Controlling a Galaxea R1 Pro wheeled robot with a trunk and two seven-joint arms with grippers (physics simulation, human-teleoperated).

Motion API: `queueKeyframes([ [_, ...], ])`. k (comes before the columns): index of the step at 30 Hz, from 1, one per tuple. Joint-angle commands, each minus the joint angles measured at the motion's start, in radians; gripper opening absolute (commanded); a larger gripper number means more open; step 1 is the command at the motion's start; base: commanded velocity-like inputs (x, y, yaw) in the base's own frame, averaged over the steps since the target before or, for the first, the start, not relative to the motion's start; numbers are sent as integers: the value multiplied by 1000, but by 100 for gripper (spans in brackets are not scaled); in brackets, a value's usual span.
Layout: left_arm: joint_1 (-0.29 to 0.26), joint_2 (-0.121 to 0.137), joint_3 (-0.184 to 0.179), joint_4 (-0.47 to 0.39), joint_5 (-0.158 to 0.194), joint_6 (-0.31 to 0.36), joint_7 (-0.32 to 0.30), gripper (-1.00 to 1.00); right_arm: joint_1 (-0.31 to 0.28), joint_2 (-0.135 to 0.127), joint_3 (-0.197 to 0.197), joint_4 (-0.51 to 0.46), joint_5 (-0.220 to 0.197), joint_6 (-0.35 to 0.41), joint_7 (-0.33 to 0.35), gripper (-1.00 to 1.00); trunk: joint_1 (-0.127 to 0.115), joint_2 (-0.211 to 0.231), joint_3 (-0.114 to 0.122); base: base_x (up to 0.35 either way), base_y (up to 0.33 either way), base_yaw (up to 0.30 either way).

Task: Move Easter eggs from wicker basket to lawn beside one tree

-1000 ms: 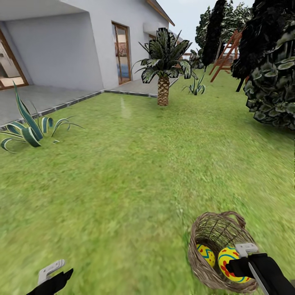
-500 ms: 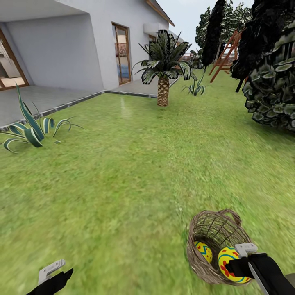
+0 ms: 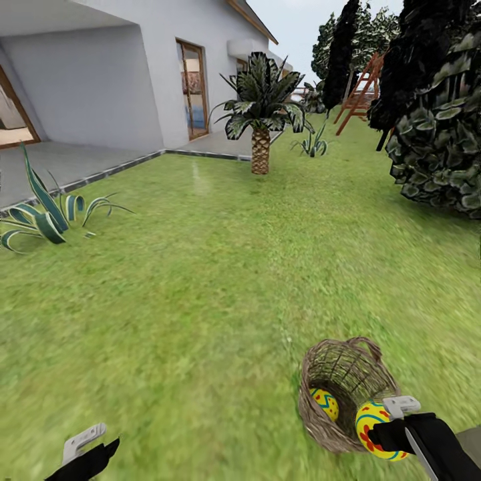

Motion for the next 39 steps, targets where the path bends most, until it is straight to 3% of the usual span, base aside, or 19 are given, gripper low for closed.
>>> queueKeyframes([
  [1, 0, 0, 3, -1, 6, 7, -4, 100, 0, 0, -1, -1, 3, 4, 4, -100, -5, 7, 2, -329, 0, 0],
  [13, 0, 0, 2, 1, 6, 7, -3, 100, 0, 0, -3, -2, 3, 4, 3, -100, -51, 91, 40, -334, 0, 0],
  [19, 0, -2, 1, 3, 5, 7, -2, 100, 0, -1, -4, -3, 3, 4, 3, -100, -74, 133, 59, -65, 0, 0],
  [39, 0, -2, 1, 4, 5, 7, -3, 100, 0, -6, -4, -7, 3, 4, 3, -100, -70, 126, 56, -16, -1, 0],
])
